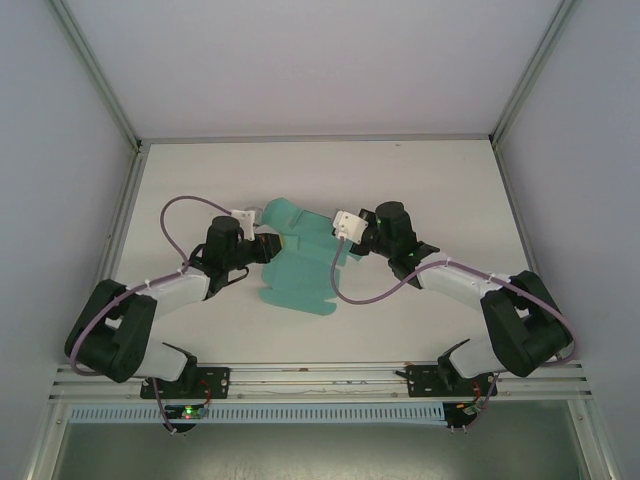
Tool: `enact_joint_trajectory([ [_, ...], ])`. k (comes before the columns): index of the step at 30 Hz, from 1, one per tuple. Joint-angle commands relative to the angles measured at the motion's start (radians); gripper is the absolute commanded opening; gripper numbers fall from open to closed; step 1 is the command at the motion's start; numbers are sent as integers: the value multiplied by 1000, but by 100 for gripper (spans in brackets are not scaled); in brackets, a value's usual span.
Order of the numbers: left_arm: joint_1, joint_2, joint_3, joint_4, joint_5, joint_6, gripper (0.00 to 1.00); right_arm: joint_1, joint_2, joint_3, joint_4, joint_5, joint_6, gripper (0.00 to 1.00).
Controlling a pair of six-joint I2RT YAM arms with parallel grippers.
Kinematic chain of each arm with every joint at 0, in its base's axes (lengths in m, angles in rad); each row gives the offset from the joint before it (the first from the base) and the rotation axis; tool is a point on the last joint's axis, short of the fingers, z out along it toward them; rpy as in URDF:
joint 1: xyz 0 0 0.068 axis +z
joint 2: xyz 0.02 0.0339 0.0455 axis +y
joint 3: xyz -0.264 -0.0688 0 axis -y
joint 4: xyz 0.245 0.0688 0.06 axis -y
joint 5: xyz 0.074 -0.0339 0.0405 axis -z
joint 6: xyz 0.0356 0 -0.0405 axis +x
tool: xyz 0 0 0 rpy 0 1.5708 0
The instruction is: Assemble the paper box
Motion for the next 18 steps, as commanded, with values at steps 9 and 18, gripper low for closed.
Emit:
enact_joint_trajectory([
  [9,-4,-342,88,-602,-378,26,100,132,50,43,24,345,-356,0],
  [18,124,-316,216,-780,-608,-117,100,233,199,-30,440,556,-677,0],
])
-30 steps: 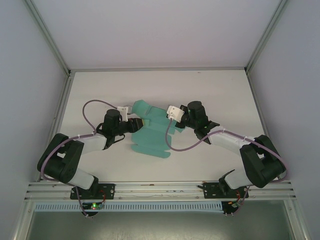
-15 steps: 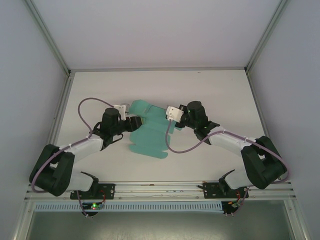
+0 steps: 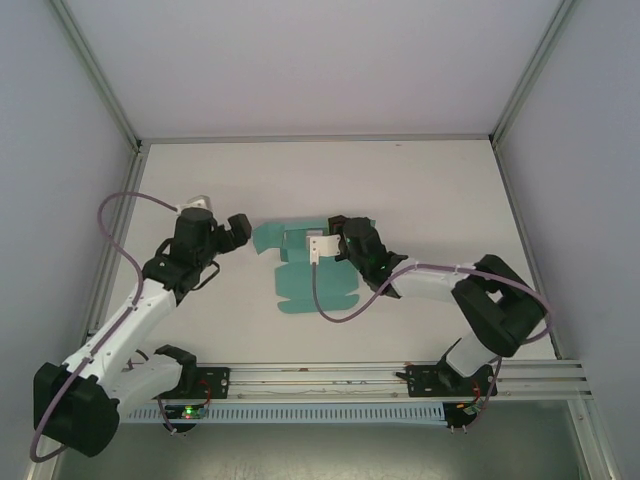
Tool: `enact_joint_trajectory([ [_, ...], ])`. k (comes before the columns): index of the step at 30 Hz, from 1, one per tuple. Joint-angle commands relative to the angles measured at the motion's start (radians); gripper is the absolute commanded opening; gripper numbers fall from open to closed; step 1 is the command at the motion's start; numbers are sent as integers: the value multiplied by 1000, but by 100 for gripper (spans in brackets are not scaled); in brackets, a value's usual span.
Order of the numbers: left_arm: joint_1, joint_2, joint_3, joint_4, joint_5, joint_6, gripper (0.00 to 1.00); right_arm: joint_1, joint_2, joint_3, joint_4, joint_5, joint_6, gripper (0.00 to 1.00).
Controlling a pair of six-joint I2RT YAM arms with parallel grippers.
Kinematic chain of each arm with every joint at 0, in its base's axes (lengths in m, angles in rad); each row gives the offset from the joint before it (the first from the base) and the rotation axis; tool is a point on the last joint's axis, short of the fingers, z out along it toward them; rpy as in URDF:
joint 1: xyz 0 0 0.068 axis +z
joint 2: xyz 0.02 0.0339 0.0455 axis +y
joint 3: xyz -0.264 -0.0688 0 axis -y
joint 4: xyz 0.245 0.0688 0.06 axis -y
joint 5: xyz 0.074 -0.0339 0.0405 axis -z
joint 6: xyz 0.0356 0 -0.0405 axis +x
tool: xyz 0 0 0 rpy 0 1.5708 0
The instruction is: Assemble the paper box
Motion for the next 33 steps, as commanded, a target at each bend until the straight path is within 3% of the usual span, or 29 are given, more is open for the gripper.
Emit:
enact_joint_trajectory([
  [1,72,88,31,-64,-61,-54,100,20,39,-46,245,102,-159,0],
  [5,133,252,71,54,36,-56,100,37,77,-69,306,126,-196,0],
  [10,133,457,173,143,102,51,100,46,139,-93,370,151,-219,0],
  [14,131,560,204,202,248,101,94,47,158,-83,362,156,-175,0],
  [20,119,604,147,284,467,132,73,46,165,-76,356,163,-125,0],
  [25,77,561,56,395,622,166,65,46,156,-81,353,180,-81,0],
  [33,-17,527,3,432,670,245,54,46,138,-105,336,195,-48,0],
])
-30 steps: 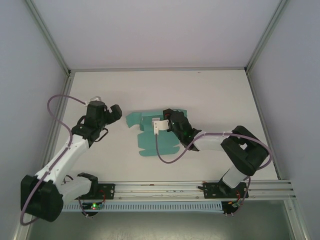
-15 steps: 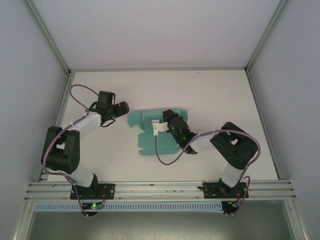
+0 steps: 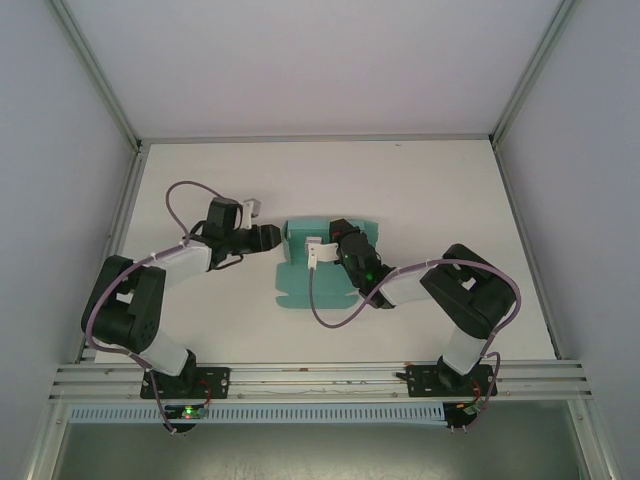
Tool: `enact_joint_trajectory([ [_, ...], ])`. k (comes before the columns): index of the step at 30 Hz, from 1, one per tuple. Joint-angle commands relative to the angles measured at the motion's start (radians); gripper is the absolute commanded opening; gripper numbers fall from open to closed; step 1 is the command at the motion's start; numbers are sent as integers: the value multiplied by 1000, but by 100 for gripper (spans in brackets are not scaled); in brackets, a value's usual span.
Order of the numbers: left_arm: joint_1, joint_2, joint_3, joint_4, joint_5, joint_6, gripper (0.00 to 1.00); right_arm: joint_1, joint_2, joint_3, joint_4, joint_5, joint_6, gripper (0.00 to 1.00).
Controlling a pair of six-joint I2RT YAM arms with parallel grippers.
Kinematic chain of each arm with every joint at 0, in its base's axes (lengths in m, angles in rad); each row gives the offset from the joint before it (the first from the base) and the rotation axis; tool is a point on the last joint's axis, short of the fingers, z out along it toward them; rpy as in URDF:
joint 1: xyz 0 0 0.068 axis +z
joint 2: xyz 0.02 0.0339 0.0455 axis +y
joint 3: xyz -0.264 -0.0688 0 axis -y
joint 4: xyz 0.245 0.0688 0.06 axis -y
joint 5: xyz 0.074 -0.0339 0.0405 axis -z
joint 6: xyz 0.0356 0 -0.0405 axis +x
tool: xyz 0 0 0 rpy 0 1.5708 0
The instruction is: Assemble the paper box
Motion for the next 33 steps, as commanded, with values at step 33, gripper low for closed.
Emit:
enact_joint_trajectory([
  [33,-278,81,-43,311,-444,239,34,82,-12,-101,-5,94,90,0],
])
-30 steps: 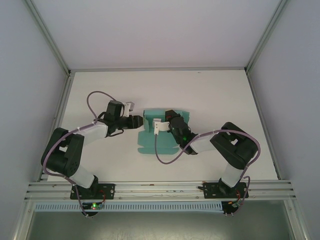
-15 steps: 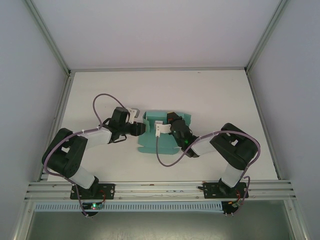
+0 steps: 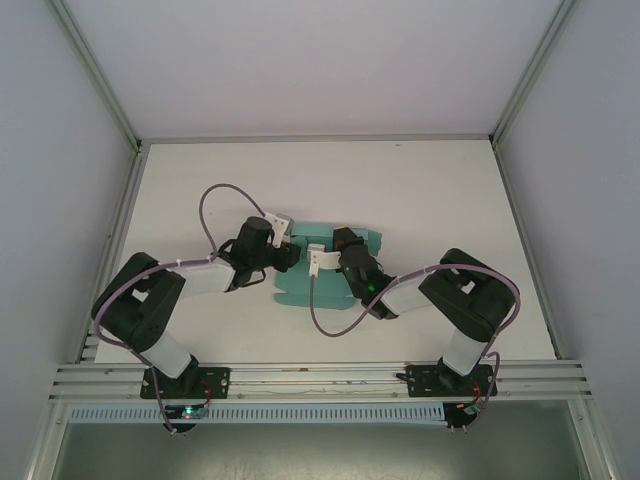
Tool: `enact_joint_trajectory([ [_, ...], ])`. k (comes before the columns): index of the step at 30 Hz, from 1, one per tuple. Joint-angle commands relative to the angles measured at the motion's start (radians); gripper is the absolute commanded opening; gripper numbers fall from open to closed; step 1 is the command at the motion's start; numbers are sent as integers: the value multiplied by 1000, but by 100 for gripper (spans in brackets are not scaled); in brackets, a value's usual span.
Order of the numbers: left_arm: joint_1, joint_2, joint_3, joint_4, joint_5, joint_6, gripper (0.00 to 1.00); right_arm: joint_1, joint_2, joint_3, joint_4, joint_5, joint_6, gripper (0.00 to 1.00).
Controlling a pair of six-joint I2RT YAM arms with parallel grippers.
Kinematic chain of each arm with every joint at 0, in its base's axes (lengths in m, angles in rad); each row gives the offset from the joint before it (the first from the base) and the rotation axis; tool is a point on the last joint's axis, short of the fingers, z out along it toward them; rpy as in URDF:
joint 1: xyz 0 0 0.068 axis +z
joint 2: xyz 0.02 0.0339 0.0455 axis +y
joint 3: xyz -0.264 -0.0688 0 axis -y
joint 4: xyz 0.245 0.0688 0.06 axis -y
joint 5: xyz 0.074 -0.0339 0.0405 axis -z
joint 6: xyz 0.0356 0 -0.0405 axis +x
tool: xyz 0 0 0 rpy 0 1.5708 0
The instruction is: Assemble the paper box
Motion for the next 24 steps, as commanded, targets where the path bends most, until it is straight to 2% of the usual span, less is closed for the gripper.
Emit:
enact_joint_trajectory([
  [1,-29,34,42,75,-145,-10,35,26,0,-26,-71,3,44,0],
  [3,-36,56,58,82,-196,-41,32,31,1,-26,-75,5,60,0],
  [5,-41,77,70,98,-236,-63,19,33,-1,-23,-88,8,76,0],
  [6,-42,88,78,100,-251,-66,16,35,-1,-21,-95,11,80,0],
  [8,-51,112,102,83,-314,-80,12,35,-2,-20,-101,16,89,0],
  [10,-63,138,119,77,-399,-97,14,36,-7,-15,-121,16,108,0],
  [12,-73,156,116,104,-462,-117,8,39,-16,-9,-164,14,136,0],
  [13,-76,162,114,112,-494,-137,0,40,-18,-6,-183,14,151,0],
  [20,-95,188,140,-4,-704,-262,0,38,-16,-7,-216,30,203,0],
  [22,-98,199,162,-74,-737,-291,0,37,-10,-6,-222,31,208,0],
  [24,-102,203,170,-95,-724,-274,0,35,-1,-5,-222,33,208,0],
])
